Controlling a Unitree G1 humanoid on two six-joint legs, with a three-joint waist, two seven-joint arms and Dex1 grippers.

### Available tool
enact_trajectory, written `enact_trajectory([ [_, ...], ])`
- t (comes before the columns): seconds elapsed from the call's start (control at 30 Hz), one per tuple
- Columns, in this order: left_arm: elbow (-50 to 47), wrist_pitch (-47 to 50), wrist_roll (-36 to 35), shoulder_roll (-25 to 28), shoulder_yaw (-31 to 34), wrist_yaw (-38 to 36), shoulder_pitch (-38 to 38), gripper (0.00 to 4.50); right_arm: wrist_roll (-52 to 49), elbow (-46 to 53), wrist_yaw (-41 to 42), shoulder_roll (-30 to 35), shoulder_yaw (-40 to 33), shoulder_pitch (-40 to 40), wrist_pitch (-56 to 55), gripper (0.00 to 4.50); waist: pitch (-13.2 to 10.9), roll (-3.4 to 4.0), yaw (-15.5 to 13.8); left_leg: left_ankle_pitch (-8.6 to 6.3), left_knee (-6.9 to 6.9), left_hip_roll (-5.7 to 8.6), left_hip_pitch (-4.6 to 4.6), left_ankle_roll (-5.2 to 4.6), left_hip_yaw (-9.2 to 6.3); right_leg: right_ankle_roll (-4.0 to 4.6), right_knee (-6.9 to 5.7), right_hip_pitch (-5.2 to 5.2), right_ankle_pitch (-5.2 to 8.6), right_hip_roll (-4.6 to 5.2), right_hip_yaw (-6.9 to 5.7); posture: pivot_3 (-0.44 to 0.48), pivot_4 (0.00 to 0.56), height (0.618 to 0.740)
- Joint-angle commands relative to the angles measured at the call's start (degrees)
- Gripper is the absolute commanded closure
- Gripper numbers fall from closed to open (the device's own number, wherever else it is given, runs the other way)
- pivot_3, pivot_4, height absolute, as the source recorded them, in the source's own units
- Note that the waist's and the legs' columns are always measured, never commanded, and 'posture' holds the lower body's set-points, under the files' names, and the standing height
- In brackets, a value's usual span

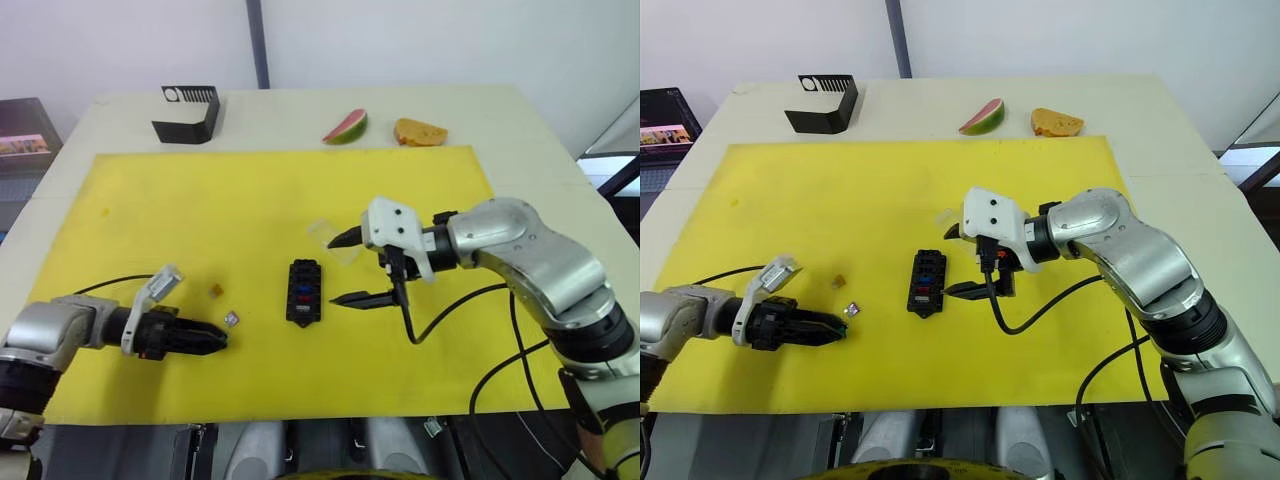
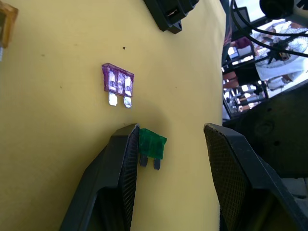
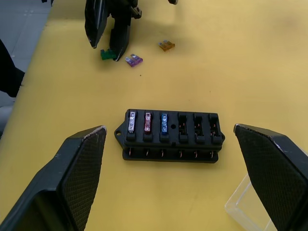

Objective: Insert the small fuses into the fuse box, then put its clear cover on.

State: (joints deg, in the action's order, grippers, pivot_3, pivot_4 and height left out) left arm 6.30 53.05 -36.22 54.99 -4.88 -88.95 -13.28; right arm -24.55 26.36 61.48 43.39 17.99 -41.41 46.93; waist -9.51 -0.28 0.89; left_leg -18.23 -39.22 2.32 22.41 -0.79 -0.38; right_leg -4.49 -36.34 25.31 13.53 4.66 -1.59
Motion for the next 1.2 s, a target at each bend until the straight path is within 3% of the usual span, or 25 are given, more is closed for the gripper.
enact_trajectory([
  [0.03,-0.51,0.47,0.27,0.72,-0.27,0.50,2.17,2.25,0.40,1.33,0.11,-0.21,-0.04,-0.83,-1.20,0.00,0.00,0.00,0.00,0.00,0.00,0.00,0.00,0.00,0.00,0.00,0.00,0.00,0.00,0.00,0.00,0.000,0.150,0.740],
  [0.13,-0.32,0.31,0.23,0.86,0.24,1.05,2.86,2.25,0.78,1.26,0.22,-0.11,0.13,-0.75,-1.56,0.00,0.00,0.00,0.06,0.00,0.00,0.00,0.00,0.00,0.00,0.00,0.00,0.00,0.00,0.00,0.00,0.000,0.150,0.740],
  [0.27,0.03,0.09,0.25,0.81,0.98,1.82,3.69,4.06,0.92,1.29,0.33,-0.01,0.21,-0.67,-1.89,0.00,0.00,0.00,-0.02,0.00,0.00,0.00,0.00,0.00,0.00,0.00,0.00,0.01,0.00,0.00,0.00,0.000,0.150,0.740],
  [1.13,-1.49,2.09,-3.78,2.09,7.93,4.68,9.16,4.06,2.14,0.16,1.12,-0.99,1.40,-1.23,-2.99,0.00,0.01,0.01,0.14,-0.03,0.04,-0.03,-0.02,-0.05,0.00,0.01,-0.01,0.03,0.00,0.00,0.00,0.000,0.150,0.740],
  [1.2,-1.62,2.12,-3.91,1.87,8.13,5.12,9.38,4.29,2.19,0.17,1.15,-1.05,1.47,-1.23,-3.02,0.00,0.00,0.01,0.13,-0.03,0.04,-0.03,-0.02,-0.06,0.00,0.01,-0.01,0.03,0.00,0.00,0.00,0.000,0.150,0.740],
])
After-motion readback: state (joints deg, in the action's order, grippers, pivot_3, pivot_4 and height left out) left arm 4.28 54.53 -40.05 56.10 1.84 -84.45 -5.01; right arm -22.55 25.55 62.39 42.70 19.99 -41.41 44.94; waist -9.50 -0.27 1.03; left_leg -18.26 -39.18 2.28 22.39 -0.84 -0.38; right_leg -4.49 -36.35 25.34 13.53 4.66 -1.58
